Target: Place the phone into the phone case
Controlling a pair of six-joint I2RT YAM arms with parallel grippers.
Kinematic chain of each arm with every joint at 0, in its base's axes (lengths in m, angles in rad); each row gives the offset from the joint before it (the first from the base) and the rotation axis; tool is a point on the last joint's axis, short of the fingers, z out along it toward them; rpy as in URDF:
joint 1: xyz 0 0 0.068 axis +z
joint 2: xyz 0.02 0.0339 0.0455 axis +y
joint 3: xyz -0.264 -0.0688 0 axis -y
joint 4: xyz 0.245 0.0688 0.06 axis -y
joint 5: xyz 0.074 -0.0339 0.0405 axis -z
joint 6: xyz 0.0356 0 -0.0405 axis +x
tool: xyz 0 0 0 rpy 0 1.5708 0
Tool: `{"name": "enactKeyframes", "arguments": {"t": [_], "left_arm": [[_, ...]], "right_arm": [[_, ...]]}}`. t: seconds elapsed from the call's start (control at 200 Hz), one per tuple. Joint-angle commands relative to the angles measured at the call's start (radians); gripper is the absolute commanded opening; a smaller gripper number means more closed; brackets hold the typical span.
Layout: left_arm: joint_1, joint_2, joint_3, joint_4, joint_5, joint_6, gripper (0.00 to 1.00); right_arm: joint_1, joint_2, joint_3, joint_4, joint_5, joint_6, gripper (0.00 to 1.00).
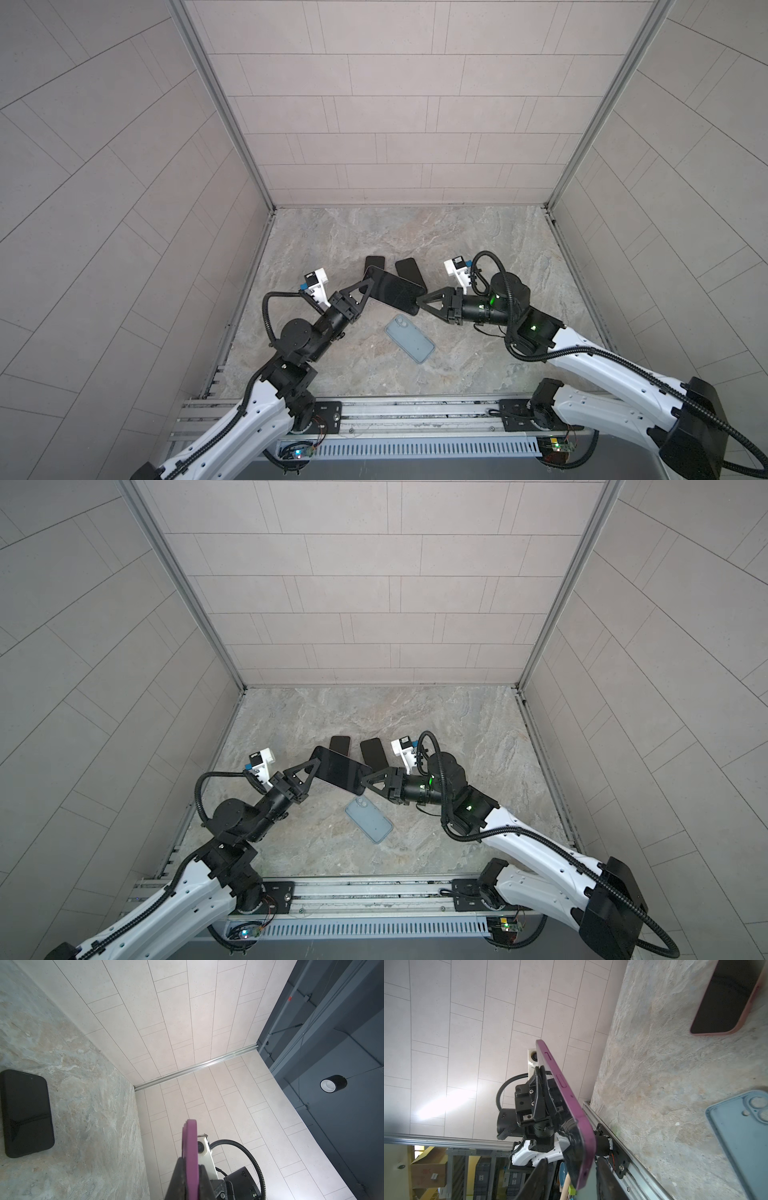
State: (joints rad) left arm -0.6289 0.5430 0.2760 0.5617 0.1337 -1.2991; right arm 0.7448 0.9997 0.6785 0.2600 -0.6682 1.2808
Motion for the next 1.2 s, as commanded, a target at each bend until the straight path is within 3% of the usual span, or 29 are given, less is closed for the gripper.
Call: {"name": "enactKeyframes", "arguments": {"t": [0.0, 0.12, 0.28, 0.325, 0.375, 0.405, 0.45, 0.49, 0.605, 0.685, 0.866, 0.996, 1.196], "left_arm": [[0.000, 0.017, 0.034, 0.136, 0.039, -0.044, 0.00], [0.000, 0.047, 0.028, 0.174, 0.055, -0.061, 0.00], [0.000, 0.056, 0.021, 0.164, 0.062, -0.065, 0.02], [0.000, 0.055, 0.022, 0.146, 0.057, -0.057, 0.16], [0.002, 0.050, 0.038, 0.079, 0.077, -0.036, 0.53], [0.004, 0.042, 0.068, -0.016, 0.093, 0.002, 0.68], [0.003, 0.037, 0.155, -0.255, 0.108, 0.102, 0.81], [0.002, 0.052, 0.242, -0.472, 0.110, 0.206, 0.84], [0.003, 0.173, 0.429, -0.911, 0.079, 0.435, 0.84], [0.003, 0.300, 0.502, -1.070, 0.057, 0.542, 0.78], [-0.004, 0.575, 0.575, -1.151, 0.102, 0.687, 0.39], [-0.035, 0.747, 0.645, -1.223, 0.014, 0.761, 0.40], [-0.062, 0.981, 0.711, -1.234, -0.012, 0.822, 0.42]], "right_arm": [[0.011, 0.009, -0.004, 0.109, 0.008, 0.040, 0.37], [0.013, 0.003, 0.003, 0.119, 0.012, 0.037, 0.27], [0.011, -0.035, 0.022, 0.048, 0.027, -0.005, 0.02], [0.010, -0.052, 0.030, 0.004, 0.035, -0.027, 0.00], [-0.001, -0.076, 0.045, -0.055, 0.048, -0.055, 0.00], [-0.010, -0.095, 0.055, -0.105, 0.061, -0.078, 0.00], [-0.029, -0.132, 0.078, -0.207, 0.091, -0.118, 0.00], [-0.044, -0.166, 0.111, -0.345, 0.143, -0.178, 0.00], [-0.055, -0.229, 0.208, -0.736, 0.364, -0.345, 0.00], [-0.061, -0.232, 0.210, -0.855, 0.418, -0.375, 0.00], [-0.060, -0.276, 0.046, -0.797, 0.382, -0.264, 0.00], [-0.068, -0.343, 0.019, -0.827, 0.447, -0.271, 0.00], [-0.081, -0.328, 0.068, -0.882, 0.441, -0.317, 0.00]]}}
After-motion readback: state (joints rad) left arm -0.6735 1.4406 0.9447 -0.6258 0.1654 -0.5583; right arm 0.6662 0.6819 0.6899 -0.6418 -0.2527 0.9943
